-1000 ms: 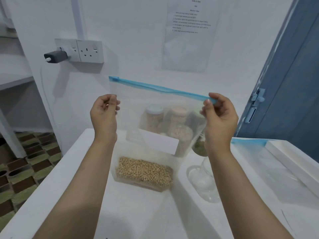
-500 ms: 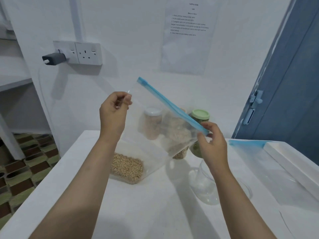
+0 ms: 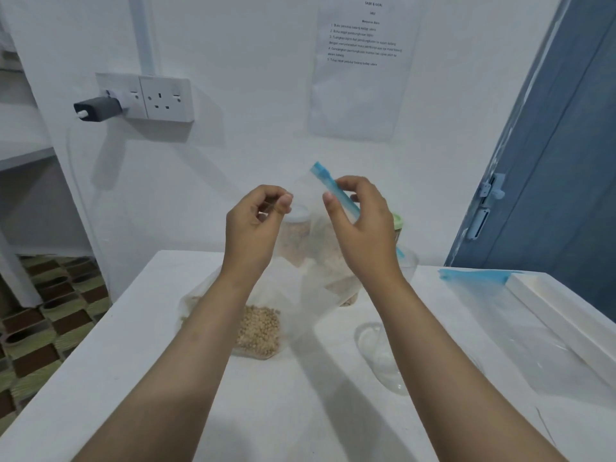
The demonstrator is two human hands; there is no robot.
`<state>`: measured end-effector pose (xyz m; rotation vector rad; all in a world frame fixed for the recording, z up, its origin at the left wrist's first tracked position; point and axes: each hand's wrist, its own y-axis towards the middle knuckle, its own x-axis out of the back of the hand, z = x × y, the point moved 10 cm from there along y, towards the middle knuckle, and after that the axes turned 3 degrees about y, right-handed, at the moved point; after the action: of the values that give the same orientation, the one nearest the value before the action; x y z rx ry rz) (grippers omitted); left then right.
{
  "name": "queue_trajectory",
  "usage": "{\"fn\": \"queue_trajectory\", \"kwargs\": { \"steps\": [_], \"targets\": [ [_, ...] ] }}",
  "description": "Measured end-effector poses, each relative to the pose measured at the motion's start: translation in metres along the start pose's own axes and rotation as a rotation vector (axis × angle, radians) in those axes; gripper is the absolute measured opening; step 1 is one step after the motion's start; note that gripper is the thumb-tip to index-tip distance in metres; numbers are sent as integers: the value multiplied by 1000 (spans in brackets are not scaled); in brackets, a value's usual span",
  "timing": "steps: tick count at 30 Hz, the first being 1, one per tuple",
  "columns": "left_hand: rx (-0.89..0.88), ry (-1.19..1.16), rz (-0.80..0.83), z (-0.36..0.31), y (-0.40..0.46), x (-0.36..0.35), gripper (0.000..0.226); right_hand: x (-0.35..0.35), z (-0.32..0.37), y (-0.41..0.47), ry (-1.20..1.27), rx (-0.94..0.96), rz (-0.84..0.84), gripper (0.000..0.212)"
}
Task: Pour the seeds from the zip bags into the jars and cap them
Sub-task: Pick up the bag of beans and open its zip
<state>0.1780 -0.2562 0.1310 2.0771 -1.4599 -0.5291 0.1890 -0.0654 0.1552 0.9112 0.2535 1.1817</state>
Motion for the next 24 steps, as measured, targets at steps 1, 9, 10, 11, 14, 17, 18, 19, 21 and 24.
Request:
{"fn": "queue_trajectory", "kwargs": {
  "steps": [1, 9, 10, 11, 14, 17, 18, 19, 21, 24],
  "targets": [
    [-3, -5, 5, -1, -1, -1, 15, 0, 3, 4, 25, -3, -9, 18],
    [-38, 105, 56, 9, -12, 2, 6, -7, 12, 14, 203, -20, -36, 14],
    [-63, 183, 84, 12, -16, 3, 14, -10, 12, 14, 190, -17, -22, 17],
    [-83, 251, 123, 18, -22, 3, 22, -12, 11, 14, 179, -18, -12, 17],
    [-70, 357, 202, 43, -40, 15, 27, -9, 6, 18, 161, -32, -24, 14],
    [43, 392, 216, 77, -60, 42, 25, 2, 2, 20, 165, -43, -86, 13],
    [89, 409, 224, 89, -66, 50, 21, 5, 1, 20, 167, -45, -103, 13],
    [135, 419, 235, 100, -71, 57, 16, 8, 1, 20, 165, -46, -115, 14],
    [218, 404, 251, 119, -79, 67, 9, 11, 0, 19, 165, -46, -135, 14],
    [278, 303, 240, 130, -82, 75, 8, 14, -2, 17, 171, -52, -152, 14]
  ]
}}
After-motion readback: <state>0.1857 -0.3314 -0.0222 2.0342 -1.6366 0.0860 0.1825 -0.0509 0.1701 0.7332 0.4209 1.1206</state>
